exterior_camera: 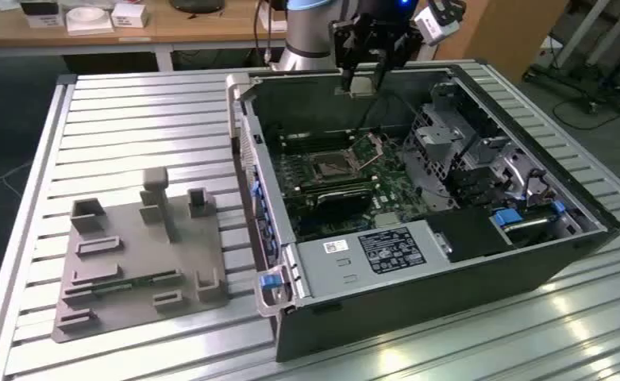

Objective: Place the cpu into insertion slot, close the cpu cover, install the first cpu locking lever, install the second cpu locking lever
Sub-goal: 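Place the cpu into insertion slot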

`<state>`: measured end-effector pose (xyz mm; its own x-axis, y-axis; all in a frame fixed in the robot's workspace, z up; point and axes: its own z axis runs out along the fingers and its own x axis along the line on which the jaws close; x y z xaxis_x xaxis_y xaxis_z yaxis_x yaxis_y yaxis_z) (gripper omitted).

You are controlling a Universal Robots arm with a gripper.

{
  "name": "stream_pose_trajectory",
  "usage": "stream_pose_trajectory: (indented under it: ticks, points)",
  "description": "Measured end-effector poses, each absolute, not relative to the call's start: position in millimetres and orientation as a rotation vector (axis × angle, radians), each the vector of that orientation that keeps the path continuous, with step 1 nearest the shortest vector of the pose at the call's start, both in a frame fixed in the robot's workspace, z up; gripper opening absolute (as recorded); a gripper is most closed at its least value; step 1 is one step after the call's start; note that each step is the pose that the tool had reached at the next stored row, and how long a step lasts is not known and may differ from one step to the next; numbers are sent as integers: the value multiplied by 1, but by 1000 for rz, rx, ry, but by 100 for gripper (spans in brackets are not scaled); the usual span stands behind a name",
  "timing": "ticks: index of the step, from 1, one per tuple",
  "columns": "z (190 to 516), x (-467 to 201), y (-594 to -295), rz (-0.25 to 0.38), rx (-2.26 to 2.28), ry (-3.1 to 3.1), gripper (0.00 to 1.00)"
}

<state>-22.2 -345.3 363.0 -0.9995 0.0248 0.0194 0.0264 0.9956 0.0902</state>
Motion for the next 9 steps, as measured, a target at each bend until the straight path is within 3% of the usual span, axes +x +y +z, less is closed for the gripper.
stream_pose_trajectory:
  ticks: [9]
  points:
    - [363,-22,-345,-141,-40,-3120,54]
